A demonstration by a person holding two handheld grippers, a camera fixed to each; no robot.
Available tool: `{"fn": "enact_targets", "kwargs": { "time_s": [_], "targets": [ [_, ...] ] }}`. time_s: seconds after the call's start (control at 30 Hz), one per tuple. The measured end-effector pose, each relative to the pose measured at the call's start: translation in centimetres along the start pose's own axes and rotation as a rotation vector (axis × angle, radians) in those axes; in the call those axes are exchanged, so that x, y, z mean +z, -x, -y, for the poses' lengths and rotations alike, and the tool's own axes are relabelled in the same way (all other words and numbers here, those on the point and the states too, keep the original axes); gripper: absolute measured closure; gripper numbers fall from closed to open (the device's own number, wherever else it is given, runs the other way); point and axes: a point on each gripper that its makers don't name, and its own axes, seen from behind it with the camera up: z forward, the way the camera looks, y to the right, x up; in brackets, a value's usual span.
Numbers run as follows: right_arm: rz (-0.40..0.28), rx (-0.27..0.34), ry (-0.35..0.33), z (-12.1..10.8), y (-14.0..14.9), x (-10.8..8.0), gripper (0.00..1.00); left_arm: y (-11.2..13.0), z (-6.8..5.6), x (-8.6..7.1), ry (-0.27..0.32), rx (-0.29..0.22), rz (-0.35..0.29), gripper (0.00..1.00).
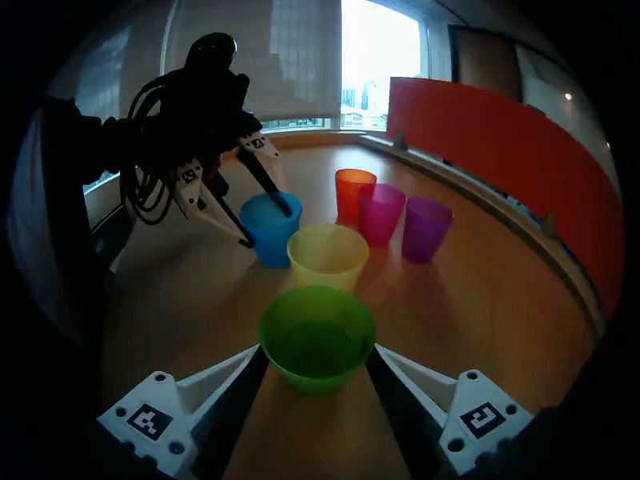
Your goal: Pour water
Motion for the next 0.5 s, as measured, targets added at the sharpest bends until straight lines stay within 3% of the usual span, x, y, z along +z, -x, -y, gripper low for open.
{"fn": "enact_targets", "kwargs": {
  "time_s": [0.27, 0.5],
  "targets": [
    [0.003, 0.014, 0.002, 0.1, 0.1, 0.0, 0.11, 0.4, 0.0, -0.1, 0.007, -0.021, -0.001, 0.16],
    [0.005, 0.031, -0.003, 0.3, 0.2, 0.0, 0.1, 1.7, -0.6, 0.2, 0.022, -0.001, 0.04, 0.16]
  ]
}}
